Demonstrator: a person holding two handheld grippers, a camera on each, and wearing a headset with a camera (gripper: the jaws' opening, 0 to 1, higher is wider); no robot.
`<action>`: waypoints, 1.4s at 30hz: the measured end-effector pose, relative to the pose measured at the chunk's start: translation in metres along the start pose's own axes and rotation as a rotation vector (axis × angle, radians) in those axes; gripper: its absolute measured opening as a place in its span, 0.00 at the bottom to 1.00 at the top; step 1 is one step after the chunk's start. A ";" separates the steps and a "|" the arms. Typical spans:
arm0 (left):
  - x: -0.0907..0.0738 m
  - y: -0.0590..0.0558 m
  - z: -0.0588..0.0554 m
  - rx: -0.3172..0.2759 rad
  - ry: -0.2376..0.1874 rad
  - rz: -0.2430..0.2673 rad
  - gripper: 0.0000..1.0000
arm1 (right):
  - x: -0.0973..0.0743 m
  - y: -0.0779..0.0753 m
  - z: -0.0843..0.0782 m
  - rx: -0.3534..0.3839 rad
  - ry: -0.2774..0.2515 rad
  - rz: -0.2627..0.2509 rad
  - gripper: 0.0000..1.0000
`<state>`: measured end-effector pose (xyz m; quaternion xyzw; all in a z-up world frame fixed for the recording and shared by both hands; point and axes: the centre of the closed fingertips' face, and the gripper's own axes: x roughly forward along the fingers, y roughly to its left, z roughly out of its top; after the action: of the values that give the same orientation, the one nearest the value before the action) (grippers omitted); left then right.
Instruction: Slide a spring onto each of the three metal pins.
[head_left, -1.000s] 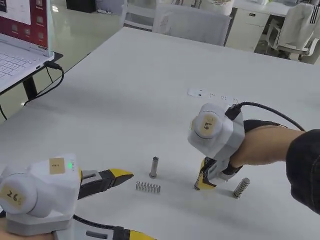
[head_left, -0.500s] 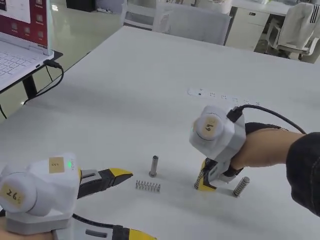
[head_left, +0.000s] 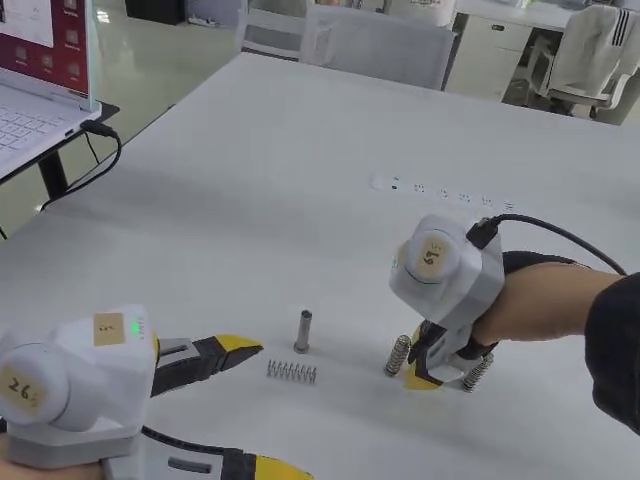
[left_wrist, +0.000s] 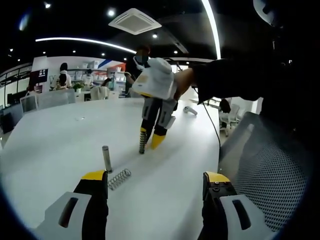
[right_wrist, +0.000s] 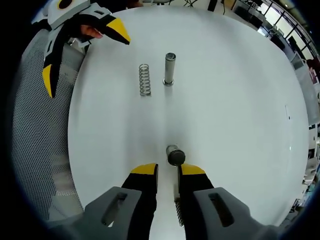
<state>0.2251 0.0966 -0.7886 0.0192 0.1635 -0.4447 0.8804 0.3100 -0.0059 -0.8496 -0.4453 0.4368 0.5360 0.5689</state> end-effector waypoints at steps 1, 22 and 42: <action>0.000 0.000 0.000 0.000 0.000 0.000 0.74 | 0.000 0.001 -0.001 0.002 0.000 0.000 0.14; 0.000 -0.001 0.000 0.007 0.001 -0.003 0.74 | -0.007 0.045 0.005 0.039 -0.041 0.064 0.11; -0.002 0.000 0.002 0.010 -0.003 0.000 0.74 | -0.016 0.047 0.066 -0.078 -0.147 0.036 0.12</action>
<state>0.2241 0.0977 -0.7865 0.0230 0.1601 -0.4457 0.8804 0.2638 0.0560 -0.8210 -0.4187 0.3806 0.5938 0.5720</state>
